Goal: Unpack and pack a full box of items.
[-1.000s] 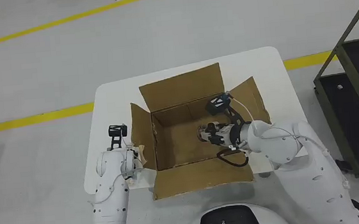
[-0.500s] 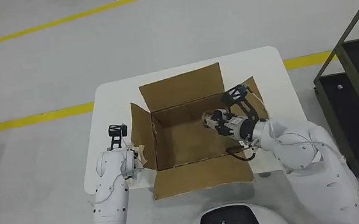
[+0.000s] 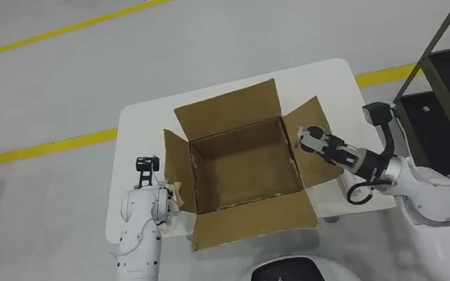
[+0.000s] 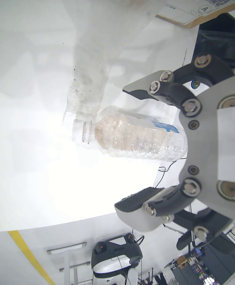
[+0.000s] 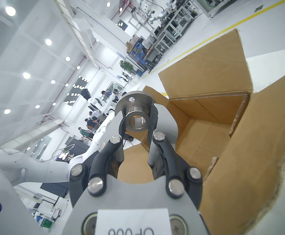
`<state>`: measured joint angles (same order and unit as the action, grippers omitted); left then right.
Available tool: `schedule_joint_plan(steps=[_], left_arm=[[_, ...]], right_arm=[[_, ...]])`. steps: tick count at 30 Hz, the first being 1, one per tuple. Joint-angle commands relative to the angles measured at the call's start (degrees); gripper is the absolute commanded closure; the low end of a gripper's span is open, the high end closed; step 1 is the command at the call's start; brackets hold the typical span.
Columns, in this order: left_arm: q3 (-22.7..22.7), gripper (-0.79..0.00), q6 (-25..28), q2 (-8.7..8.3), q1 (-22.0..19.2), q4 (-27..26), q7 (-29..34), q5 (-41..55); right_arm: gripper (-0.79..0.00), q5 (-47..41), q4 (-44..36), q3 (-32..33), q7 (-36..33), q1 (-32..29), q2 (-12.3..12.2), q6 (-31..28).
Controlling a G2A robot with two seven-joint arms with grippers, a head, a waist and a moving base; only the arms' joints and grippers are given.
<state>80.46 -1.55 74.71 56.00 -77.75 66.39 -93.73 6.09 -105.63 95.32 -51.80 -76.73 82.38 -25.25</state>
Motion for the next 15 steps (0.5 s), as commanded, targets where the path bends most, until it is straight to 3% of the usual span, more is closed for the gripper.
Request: schedule_joint_plan(steps=[1,11,15], left_arm=[[0.0,-0.785,0.0,0.0,0.0,0.0,0.0,0.0],[0.0,-0.785,0.0,0.0,0.0,0.0,0.0,0.0],[0.0,-0.785,0.0,0.0,0.0,0.0,0.0,0.0]], right_arm=[[0.0,0.1,0.0,0.0,0.0,0.0,0.0,0.0],[0.0,0.1,0.0,0.0,0.0,0.0,0.0,0.0],[0.0,2.3,0.1,2.4,5.1,-0.9,-0.4,1.6]])
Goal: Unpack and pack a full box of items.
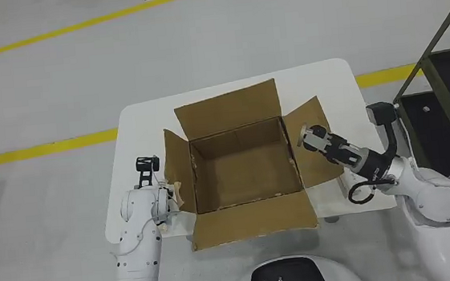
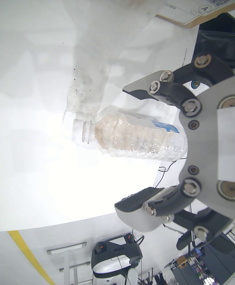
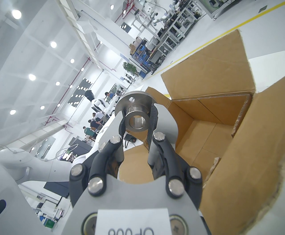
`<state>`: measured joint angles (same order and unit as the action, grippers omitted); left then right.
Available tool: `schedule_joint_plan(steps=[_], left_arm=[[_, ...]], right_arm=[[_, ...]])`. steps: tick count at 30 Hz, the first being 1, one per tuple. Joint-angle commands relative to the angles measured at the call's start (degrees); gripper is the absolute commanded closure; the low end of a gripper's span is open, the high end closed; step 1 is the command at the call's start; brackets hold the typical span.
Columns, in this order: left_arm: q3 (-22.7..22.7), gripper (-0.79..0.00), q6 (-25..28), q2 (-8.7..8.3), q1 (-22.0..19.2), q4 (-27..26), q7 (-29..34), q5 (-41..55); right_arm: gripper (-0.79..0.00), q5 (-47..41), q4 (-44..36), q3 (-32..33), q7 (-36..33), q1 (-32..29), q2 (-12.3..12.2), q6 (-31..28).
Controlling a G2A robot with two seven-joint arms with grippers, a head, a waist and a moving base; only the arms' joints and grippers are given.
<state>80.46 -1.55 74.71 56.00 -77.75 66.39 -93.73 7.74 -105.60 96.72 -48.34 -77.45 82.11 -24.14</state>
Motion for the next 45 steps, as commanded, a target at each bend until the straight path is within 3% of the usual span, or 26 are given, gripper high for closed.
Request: schedule_joint_plan(steps=[1,6,11,14,19,31,45], left_arm=[[0.0,-0.785,0.0,0.0,0.0,0.0,0.0,0.0],[0.0,-0.785,0.0,0.0,0.0,0.0,0.0,0.0],[0.0,-0.785,0.0,0.0,0.0,0.0,0.0,0.0],[0.0,-0.785,0.0,0.0,0.0,0.0,0.0,0.0],[0.0,-0.785,0.0,0.0,0.0,0.0,0.0,0.0],[0.0,-0.785,0.0,0.0,0.0,0.0,0.0,0.0],[0.0,-0.785,0.0,0.0,0.0,0.0,0.0,0.0]], right_arm=[[0.0,2.7,-0.2,2.8,3.4,-0.5,-0.4,1.2],[0.0,17.9,-3.0,10.1,9.7,-3.0,-1.5,6.2],[0.0,32.5,-4.8,14.5,10.2,-6.1,-2.6,12.3],[0.0,42.5,-6.0,14.8,8.9,-7.9,-3.1,14.9],[0.0,51.9,-6.2,12.0,6.1,-9.1,-3.6,17.3],[0.0,63.0,3.8,4.2,0.5,-4.3,-4.6,17.0],[0.0,63.2,7.3,2.2,-5.7,-2.7,-5.6,15.4]])
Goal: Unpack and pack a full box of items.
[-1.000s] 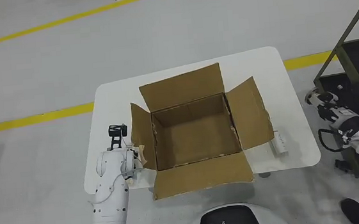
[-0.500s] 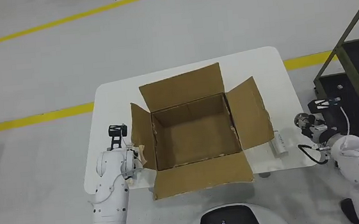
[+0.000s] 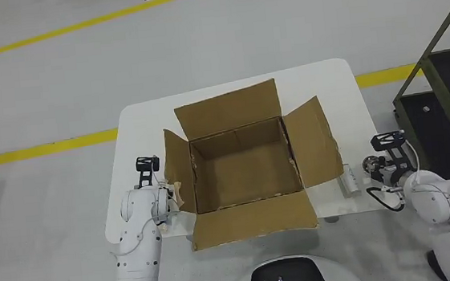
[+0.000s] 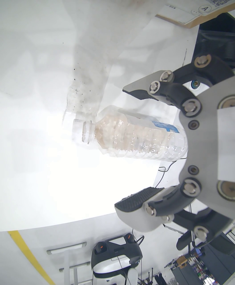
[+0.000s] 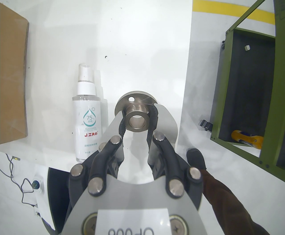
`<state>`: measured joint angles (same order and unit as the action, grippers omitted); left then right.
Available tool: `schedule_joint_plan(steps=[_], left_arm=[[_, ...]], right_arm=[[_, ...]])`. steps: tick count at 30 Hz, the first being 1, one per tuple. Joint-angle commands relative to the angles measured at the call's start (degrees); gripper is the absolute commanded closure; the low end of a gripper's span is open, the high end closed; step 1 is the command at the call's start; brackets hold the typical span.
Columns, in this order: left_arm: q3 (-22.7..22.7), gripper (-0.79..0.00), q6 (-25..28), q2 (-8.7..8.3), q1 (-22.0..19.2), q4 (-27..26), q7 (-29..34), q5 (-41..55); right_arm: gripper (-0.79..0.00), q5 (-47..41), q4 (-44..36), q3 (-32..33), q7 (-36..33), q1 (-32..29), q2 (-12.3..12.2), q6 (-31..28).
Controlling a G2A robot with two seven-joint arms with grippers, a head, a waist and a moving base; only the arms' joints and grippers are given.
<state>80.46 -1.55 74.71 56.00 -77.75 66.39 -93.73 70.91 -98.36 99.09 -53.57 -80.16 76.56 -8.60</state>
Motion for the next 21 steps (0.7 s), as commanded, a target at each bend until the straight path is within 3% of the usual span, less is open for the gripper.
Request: schedule_joint_plan(steps=[1,11,13,16,18,21], left_arm=[[0.0,-0.785,0.0,0.0,0.0,0.0,0.0,0.0],[0.0,-0.785,0.0,0.0,0.0,0.0,0.0,0.0],[0.0,-0.785,0.0,0.0,0.0,0.0,0.0,0.0],[0.0,-0.785,0.0,0.0,0.0,0.0,0.0,0.0],[0.0,-0.785,0.0,0.0,0.0,0.0,0.0,0.0],[0.0,-0.785,0.0,0.0,0.0,0.0,0.0,0.0]], right_arm=[[0.0,0.1,0.2,-0.3,-1.0,0.1,-0.1,-0.3],[0.0,0.6,1.8,-1.4,-0.5,0.7,-0.7,0.0],[-0.092,0.7,2.4,-1.7,-0.4,0.9,-0.8,0.1],[-0.135,0.8,3.0,-2.2,-0.5,1.3,-0.9,0.1],[-0.252,0.9,3.2,-2.5,-0.5,1.5,-1.0,0.2],[-0.265,0.9,3.6,-2.9,-0.5,2.0,-1.2,0.4]])
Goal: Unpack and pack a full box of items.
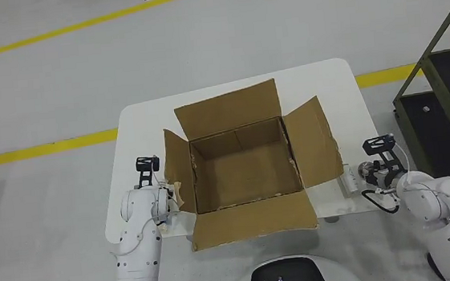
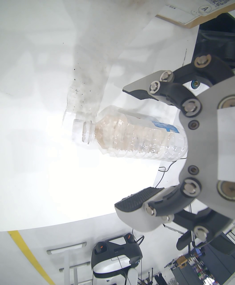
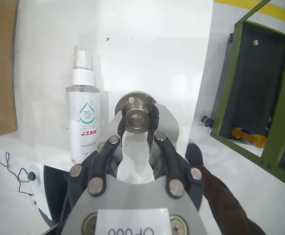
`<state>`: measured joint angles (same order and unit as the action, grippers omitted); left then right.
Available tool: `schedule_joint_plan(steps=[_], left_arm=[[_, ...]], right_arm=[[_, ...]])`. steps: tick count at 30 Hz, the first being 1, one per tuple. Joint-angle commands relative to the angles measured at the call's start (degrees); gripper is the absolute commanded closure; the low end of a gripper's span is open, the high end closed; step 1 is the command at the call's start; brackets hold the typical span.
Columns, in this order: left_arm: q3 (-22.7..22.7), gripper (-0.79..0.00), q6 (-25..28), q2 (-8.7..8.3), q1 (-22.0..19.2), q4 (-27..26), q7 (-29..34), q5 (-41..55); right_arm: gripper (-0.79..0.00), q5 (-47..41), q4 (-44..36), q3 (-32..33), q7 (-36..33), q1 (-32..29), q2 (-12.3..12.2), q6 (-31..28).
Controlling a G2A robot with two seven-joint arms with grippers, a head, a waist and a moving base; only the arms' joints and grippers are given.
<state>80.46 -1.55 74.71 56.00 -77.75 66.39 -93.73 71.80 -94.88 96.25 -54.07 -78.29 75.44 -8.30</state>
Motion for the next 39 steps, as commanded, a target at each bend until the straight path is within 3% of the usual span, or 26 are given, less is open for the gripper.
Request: schedule_joint_plan(steps=[1,7,11,14,16,25,28,32,39], left_arm=[[0.0,-0.785,0.0,0.0,0.0,0.0,0.0,0.0],[0.0,-0.785,0.0,0.0,0.0,0.0,0.0,0.0],[0.0,-0.785,0.0,0.0,0.0,0.0,0.0,0.0],[0.0,-0.785,0.0,0.0,0.0,0.0,0.0,0.0],[0.0,-0.785,0.0,0.0,0.0,0.0,0.0,0.0],[0.0,-0.785,0.0,0.0,0.0,0.0,0.0,0.0],[0.0,-0.785,0.0,0.0,0.0,0.0,0.0,0.0],[0.0,-0.785,0.0,0.0,0.0,0.0,0.0,0.0],[0.0,-0.785,0.0,0.0,0.0,0.0,0.0,0.0]], right_arm=[[-0.308,0.1,0.2,-0.2,0.0,0.3,-0.1,0.0],[-0.332,-0.7,0.2,-0.5,0.1,0.6,-0.4,0.0],[-0.336,-5.9,-4.4,1.6,1.0,-0.5,-0.5,0.7],[-0.209,-12.8,-8.9,4.4,6.1,-2.1,-0.5,-0.1],[0.0,-20.8,-10.3,6.0,12.3,-2.8,-0.3,-2.0],[0.0,-34.3,-13.2,7.2,37.0,-6.4,0.3,-11.3],[0.0,-38.7,-14.9,6.8,41.4,-7.7,0.5,-12.9],[0.0,-46.4,-17.9,5.9,41.6,-8.5,0.6,-14.3],[0.0,-47.1,-18.4,5.9,41.1,-8.6,0.6,-14.2]])
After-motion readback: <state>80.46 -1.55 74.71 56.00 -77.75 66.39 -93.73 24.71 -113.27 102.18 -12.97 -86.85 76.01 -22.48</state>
